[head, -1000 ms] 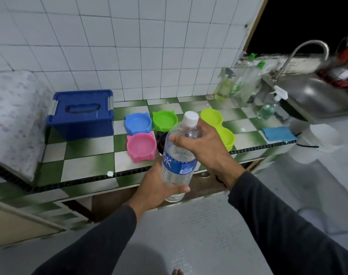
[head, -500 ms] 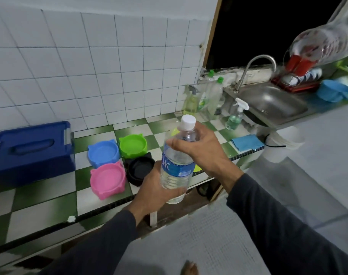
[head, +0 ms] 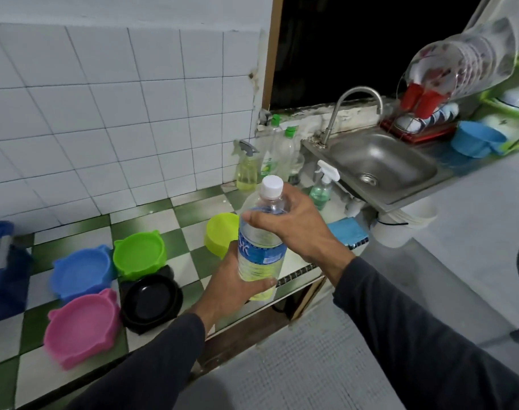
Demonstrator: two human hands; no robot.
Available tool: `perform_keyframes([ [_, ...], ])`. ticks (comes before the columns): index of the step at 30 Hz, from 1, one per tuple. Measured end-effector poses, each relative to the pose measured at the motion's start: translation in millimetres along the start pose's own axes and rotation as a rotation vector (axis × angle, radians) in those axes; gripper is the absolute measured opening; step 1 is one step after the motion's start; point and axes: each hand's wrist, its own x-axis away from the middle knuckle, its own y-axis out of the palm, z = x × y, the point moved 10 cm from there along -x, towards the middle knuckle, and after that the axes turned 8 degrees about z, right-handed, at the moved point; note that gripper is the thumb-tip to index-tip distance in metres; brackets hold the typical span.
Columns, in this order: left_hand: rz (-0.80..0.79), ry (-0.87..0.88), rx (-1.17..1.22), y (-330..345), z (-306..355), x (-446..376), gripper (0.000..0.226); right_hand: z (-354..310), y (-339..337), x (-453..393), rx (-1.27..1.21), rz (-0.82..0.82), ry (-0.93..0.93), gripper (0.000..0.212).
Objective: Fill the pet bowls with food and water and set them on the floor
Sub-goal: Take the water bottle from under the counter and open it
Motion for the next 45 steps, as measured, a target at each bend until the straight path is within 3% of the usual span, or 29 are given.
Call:
perform_keyframes([
  [5, -0.016, -0.017, -0.012, 24, -9, -40, 0.09, 17, -18, -40, -0.017, 0.006, 0.012, 0.043],
  [13, -0.06, -0.064, 0.001, 43, -32, -100, 0.093, 46, -28, -94, -0.001, 0.043, 0.034, 0.052],
  [22, -0.129, -0.099, -0.006, 52, -54, -153, 0.08, 74, -24, -142, -0.009, 0.052, 0.068, 0.048],
  [45, -0.169, -0.237, -0.067, 68, -125, -202, 0.084, 137, -7, -198, -0.011, -0.079, 0.06, 0.057],
])
